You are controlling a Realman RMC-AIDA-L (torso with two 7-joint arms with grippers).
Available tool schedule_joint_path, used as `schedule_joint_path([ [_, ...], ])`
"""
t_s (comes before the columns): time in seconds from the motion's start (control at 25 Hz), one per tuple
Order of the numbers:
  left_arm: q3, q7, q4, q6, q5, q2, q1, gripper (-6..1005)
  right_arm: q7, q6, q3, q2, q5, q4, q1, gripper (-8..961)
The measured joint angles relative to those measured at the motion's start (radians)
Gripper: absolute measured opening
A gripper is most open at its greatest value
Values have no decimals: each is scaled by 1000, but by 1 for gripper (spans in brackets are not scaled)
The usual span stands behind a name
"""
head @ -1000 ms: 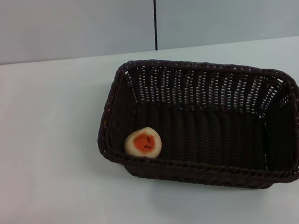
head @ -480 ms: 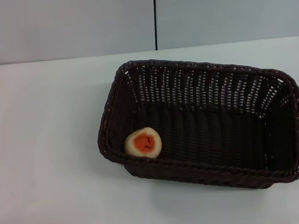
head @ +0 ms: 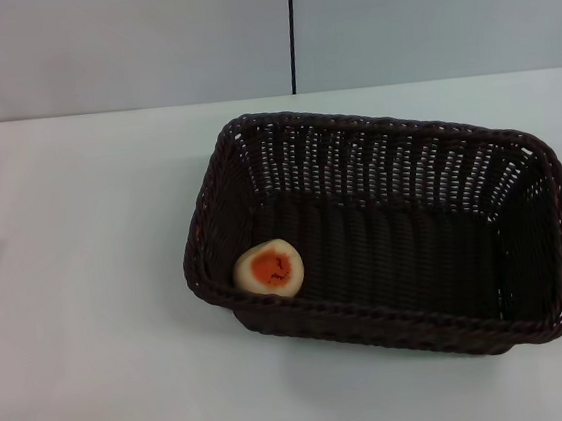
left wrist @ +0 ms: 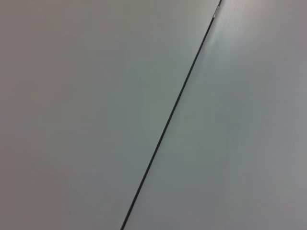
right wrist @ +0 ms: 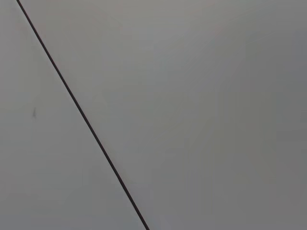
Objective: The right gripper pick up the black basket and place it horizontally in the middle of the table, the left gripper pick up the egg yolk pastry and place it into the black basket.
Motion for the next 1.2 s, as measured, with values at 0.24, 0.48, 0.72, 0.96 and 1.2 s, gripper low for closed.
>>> schedule_joint_path([
  [0.24,5,0,-2,0,0,-1,0,843,0,0,0,2,0,3,-1,299],
  [0.48,23,-1,-2,1,1,-2,1,839,-1,0,0,2,0,6,-1,299],
  [0.72,29,-1,-2,1,2,-2,0,835,0,0,0,2,0,6,2,299],
  [0.96,28,-2,-2,1,2,0,2,829,2,0,0,3,0,6,3,299],
  [1.2,28,-2,-2,1,2,0,1,829,4,-1,0,3,0,6,2,299],
])
